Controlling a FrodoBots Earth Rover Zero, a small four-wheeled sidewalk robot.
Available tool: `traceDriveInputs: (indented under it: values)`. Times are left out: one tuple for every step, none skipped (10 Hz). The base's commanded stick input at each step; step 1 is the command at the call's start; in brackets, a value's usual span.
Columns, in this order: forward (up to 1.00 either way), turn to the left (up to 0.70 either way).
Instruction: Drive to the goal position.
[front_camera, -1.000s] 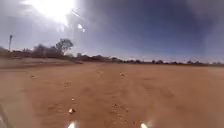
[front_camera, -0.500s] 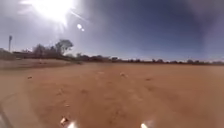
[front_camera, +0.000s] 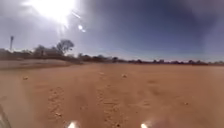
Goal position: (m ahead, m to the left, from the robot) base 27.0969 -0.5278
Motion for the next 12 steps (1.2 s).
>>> traceDriveInputs:
  values:
    - [0.50, 0.00]
    - [0.50, 0.00]
    - [0.50, 0.00]
    - [0.50, 0.00]
    - [0.50, 0.00]
    - [0.50, 0.00]
    - [0.50, 0.00]
    - [0.50, 0.00]
    - [0.50, 0.00]
    - [0.50, 0.00]
    - [0.50, 0.00]
    - [0.50, 0.00]
